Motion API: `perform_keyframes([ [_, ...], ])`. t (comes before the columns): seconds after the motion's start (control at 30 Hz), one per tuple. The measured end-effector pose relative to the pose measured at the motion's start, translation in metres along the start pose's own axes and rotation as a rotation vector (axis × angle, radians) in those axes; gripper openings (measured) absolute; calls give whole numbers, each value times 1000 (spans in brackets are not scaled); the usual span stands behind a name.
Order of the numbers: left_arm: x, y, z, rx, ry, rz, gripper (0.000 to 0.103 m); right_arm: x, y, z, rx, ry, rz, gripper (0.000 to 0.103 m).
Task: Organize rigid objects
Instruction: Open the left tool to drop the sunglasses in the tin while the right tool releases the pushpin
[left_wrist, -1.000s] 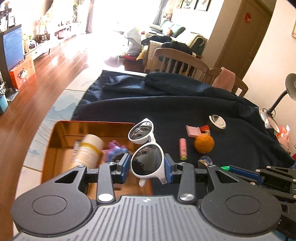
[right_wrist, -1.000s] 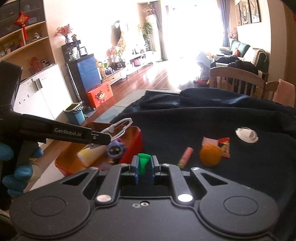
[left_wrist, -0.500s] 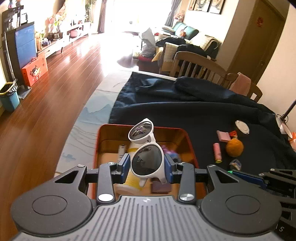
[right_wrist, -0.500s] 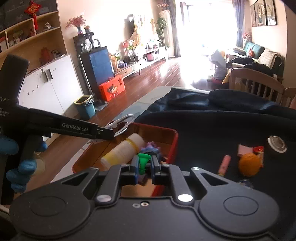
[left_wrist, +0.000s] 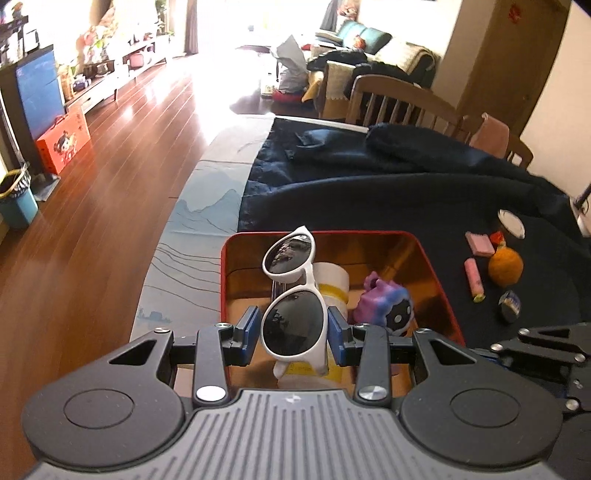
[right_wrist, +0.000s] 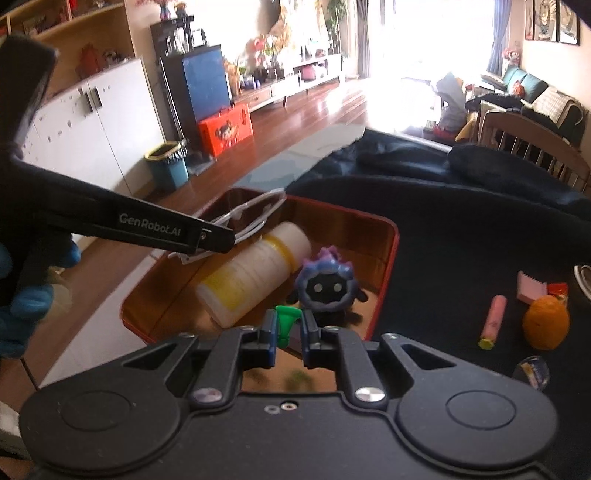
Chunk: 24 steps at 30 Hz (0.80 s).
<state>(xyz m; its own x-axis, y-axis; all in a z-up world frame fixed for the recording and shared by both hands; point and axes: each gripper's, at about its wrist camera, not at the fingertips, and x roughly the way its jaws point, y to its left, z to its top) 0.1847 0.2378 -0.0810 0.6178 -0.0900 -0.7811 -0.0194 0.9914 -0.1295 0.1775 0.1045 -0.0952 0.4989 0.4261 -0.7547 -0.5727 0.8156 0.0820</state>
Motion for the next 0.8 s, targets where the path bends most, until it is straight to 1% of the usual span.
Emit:
perform_keyframes([
  [0.23,13,0,-4,6,40,-5,38,23,7,-3,-17,73,7,12],
  [0.47,18,6,-5,-6,52,-9,37,36,13,-7,-32,119,20,12],
  [0.67,18,7,-5,-7,55,-1,37,37,14,-7,-33,127,26,13],
  [0.8,19,9,-5,-15,62,7,38,36,13,-6,-25,120,38,18],
])
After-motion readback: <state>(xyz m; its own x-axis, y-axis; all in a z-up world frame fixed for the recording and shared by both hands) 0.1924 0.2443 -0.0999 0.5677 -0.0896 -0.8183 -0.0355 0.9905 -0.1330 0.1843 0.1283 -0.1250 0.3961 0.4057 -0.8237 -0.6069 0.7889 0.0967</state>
